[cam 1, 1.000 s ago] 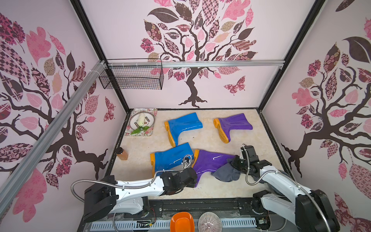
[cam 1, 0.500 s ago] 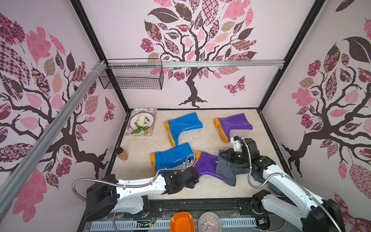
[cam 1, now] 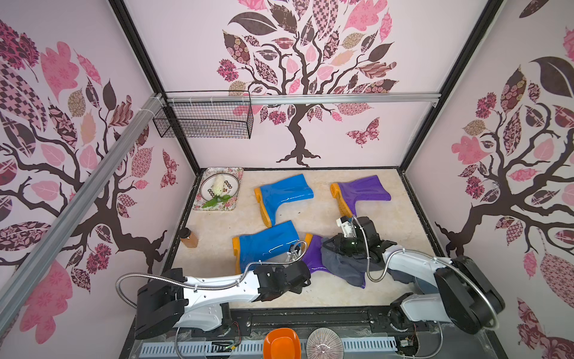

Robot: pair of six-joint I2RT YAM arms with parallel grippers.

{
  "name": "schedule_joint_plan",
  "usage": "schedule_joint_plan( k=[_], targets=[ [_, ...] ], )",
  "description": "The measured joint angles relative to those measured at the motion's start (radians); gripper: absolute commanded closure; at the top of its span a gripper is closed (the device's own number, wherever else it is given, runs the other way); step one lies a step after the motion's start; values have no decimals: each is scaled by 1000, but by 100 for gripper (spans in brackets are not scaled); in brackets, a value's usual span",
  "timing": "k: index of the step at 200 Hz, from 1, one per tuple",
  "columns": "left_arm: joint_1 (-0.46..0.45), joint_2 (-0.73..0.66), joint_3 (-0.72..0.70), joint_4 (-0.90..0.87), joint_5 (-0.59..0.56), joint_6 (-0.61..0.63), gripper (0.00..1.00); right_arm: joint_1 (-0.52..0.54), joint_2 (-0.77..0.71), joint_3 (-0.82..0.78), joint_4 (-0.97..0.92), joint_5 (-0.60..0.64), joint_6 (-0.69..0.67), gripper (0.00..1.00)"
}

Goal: Wipe the rubber boots with a cloth
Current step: Wipe the dirt off the rubber boot.

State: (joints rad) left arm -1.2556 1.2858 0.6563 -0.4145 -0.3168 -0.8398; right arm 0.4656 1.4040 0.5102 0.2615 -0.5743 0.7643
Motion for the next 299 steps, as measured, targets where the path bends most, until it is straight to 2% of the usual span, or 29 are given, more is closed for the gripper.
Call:
schedule_joint_plan(
  k=[43,76,106,126,178,204,236,258,299],
  targets=[
    [-57,38,1,33,-57,22,100,6,176,56,54,57,-5,100],
    [-74,66,11,46,-76,32,100,54,191,88,33,130,-2,100],
    [-82,71,13,45,-89,34,100,150,169,128,21,246,-24,100],
    [-83,71,13,46,-90,32,100,159,169,133,28,275,-28,100],
    [-84,60,8,43,-89,30,100,84,124,112,55,256,-25,100],
    [-87,58,7,43,-87,33,100,76,102,149,37,264,-43,100],
    [-87,58,7,42,-88,34,100,74,203,213,60,222,-46,100],
    [-86,53,7,35,-90,33,100,36,249,195,101,202,-28,100],
    [-87,24,-11,31,-89,27,100,-41,216,187,-40,283,-48,100]
  ],
)
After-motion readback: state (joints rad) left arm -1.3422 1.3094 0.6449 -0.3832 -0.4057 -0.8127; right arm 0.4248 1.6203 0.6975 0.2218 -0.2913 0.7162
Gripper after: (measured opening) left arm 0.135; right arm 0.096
